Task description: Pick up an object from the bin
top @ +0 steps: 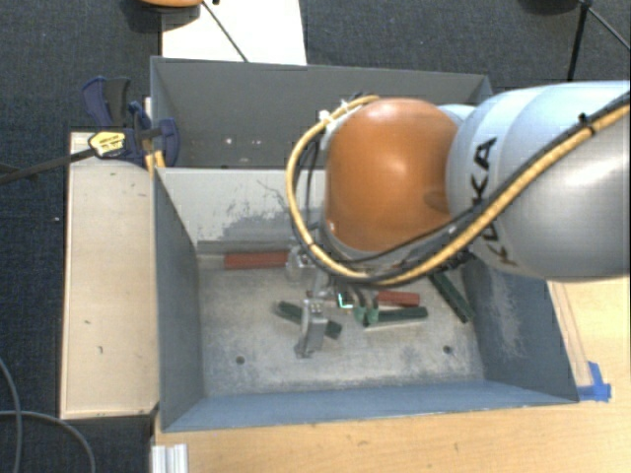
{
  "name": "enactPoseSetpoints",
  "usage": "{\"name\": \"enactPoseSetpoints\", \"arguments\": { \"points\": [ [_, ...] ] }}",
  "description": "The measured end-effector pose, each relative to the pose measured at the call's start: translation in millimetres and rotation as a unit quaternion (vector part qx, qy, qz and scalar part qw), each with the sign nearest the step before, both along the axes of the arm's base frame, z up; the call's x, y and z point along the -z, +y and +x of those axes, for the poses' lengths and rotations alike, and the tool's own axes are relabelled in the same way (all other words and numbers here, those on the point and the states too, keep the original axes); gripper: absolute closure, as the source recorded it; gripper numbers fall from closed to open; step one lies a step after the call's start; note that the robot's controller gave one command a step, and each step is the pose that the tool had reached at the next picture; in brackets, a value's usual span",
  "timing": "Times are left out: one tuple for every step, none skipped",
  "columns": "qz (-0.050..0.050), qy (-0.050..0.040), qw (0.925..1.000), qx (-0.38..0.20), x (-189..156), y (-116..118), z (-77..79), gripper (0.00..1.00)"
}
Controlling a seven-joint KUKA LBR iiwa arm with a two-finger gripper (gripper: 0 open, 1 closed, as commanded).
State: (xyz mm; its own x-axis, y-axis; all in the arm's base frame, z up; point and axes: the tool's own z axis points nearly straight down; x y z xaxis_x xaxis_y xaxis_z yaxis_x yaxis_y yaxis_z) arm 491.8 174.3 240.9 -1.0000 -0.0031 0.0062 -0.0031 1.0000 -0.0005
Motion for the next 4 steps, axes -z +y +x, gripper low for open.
{"name": "enactPoseSetpoints", "arguments": {
  "points": [
    [0.001, -0.0040, 1.0000, 0.003, -4, -1, 1.8, 0.00],
    [0.003, -0.0072, 0.9960, 0.089, 24, -20, 31.2, 0.00],
    [0.000, -0.0030, 0.9914, 0.131, 59, -27, 36.3, 0.00],
    [0.001, -0.0069, 0.9996, -0.026, 116, -35, 39.9, 0.00]
  ]
}}
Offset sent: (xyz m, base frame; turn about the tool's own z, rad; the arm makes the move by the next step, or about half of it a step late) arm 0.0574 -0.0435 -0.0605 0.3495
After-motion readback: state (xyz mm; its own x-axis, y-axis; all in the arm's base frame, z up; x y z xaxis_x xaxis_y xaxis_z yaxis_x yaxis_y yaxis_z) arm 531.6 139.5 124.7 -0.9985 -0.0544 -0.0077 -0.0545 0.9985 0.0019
